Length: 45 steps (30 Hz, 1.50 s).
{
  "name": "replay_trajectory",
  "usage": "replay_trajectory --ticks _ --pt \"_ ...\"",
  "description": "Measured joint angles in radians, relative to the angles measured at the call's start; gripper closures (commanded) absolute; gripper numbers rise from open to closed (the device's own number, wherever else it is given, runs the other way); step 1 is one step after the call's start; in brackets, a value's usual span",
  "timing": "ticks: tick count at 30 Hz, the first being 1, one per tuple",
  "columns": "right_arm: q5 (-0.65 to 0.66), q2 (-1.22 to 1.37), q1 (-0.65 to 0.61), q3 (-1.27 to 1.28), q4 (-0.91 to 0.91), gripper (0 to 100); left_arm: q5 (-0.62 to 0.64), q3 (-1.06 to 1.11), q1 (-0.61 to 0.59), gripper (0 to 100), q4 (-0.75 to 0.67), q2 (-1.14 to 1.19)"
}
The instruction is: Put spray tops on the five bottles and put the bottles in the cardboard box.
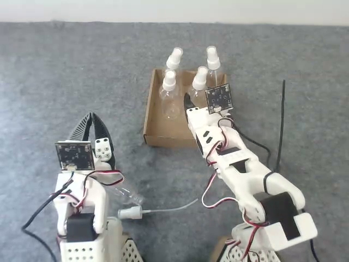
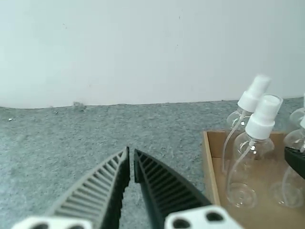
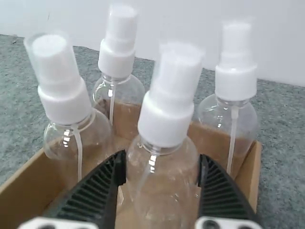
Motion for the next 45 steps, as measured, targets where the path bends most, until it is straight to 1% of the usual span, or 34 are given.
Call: replay_trajectory --ticks 15,22,45 --pt "0.000 0.000 0.000 0.000 0.000 84.6 -0.003 0.000 0.000 99 0.000 0.000" --pt "0.000 0.000 0.000 0.000 0.000 77.9 -0.003 0.000 0.000 99 0.000 0.000" --pt "0.000 0.000 0.002 0.000 0.000 77.8 -0.003 0.000 0.000 99 0.000 0.000"
